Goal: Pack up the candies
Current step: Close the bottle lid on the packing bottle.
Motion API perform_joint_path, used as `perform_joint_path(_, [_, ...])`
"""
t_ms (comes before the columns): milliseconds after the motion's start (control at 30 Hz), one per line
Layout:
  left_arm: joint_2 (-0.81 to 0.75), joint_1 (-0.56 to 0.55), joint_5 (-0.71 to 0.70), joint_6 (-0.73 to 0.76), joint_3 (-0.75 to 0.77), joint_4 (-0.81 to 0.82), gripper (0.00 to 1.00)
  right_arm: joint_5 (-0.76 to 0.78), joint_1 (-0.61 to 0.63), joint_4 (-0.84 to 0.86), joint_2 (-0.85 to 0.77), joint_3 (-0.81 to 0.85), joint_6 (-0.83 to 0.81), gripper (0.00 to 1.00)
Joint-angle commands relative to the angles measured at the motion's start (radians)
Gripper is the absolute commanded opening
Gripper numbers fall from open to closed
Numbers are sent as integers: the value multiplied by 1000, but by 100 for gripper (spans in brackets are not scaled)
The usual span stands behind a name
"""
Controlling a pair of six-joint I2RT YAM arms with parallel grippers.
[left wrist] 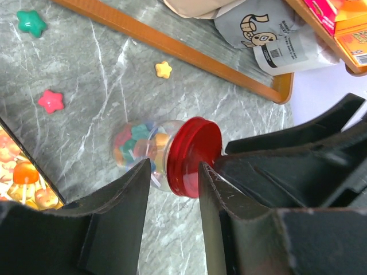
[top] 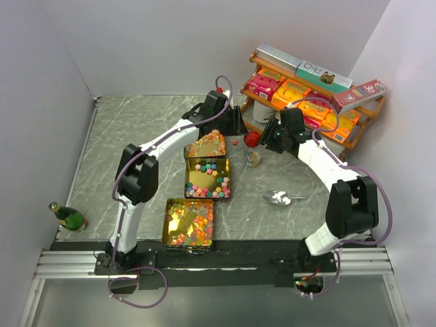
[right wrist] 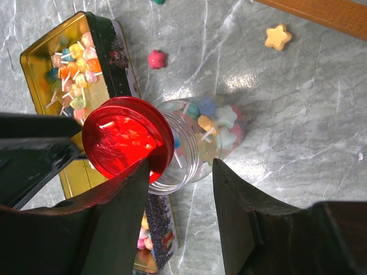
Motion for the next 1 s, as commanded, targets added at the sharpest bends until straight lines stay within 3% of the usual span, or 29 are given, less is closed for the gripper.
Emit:
perform_joint_path(0, [5,-2,25,14,35,51,44,4,-9,11,-20,35,-5,55])
perform_joint_path(433, [17,-27,17,47,21,27,22,15,-9,4,-43,39,2,55])
perform_joint_path(967, [3,-39,26,73,-2,19,14,29,-10,-3,-66,27,13,54])
